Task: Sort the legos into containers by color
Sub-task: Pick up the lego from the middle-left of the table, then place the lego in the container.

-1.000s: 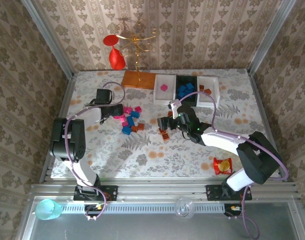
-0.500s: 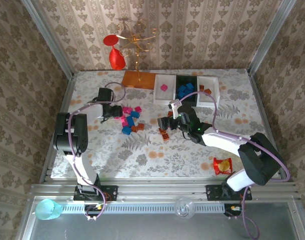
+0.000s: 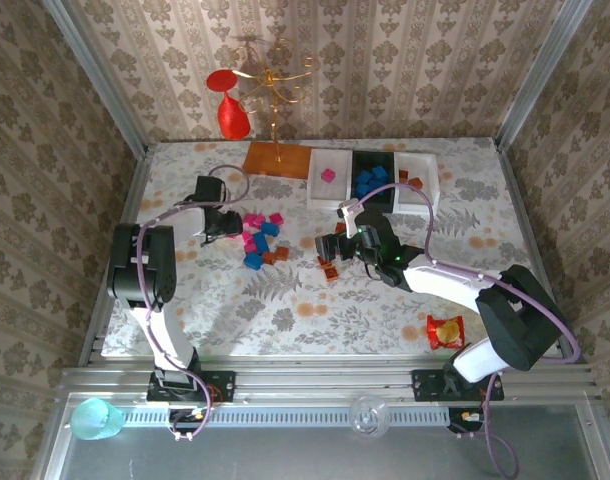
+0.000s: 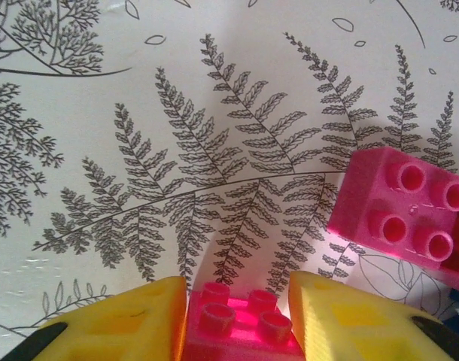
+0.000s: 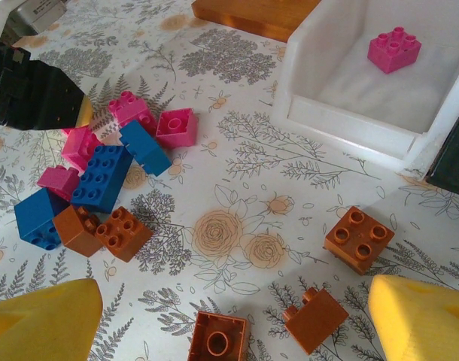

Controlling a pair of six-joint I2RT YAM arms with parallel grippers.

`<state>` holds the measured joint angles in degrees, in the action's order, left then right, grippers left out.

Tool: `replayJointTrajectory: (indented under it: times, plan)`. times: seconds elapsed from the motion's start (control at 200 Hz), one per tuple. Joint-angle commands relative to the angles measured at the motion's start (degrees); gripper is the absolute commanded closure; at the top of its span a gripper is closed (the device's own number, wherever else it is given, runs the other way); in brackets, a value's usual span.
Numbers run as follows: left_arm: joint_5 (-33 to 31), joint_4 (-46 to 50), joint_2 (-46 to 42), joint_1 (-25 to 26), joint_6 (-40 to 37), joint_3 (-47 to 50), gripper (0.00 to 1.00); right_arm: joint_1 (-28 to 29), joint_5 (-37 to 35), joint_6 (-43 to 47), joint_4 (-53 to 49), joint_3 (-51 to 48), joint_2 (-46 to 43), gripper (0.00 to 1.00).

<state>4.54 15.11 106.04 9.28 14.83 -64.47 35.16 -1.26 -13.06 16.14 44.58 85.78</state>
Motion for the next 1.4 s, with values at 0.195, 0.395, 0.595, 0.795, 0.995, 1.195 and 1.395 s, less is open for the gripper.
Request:
replayJointTrajectory:
  times: [0.195,0.395,0.595,0.795,0.995,1.195,1.395]
  plan:
    - [-2.34,-8.0,-12.97,7.68,3.05,3.49,0.62,0.26,-5.28,-1.05,-0.52,-1.02,-0.82,0.07]
    - [-2.21,-10.35,-7.18,16.55,1.99,-5.8,0.62,-0.07,-13.89,-2.97,-1.86,-2.09,-2.99,0.07]
    - [-1.02,-7.1,4.21,22.63,0.02,-20.66,0.61,-0.4,-17.72,-3.84,-1.73,-4.31,-5.76,0.06]
    - [-0.23,-1.75,16.77,24.27,-1.97,-37.31,0.61,-0.67,-15.18,-1.87,-0.27,-5.1,-8.07,0.05]
    - [0.56,5.94,27.64,24.74,-2.88,-53.8,0.59,-1.99,-14.84,3.26,1.81,-3.05,-7.77,0.05]
    - [1.27,10.69,32.71,24.82,-3.2,-63.92,0.52,-3.23,-15.44,3.74,0.76,-2.11,-8.92,0.05]
    - [1.16,11.36,27.9,24.82,-4.72,-61.44,0.41,-3.36,-15.3,2.14,-0.67,-3.33,-10.43,0.05]
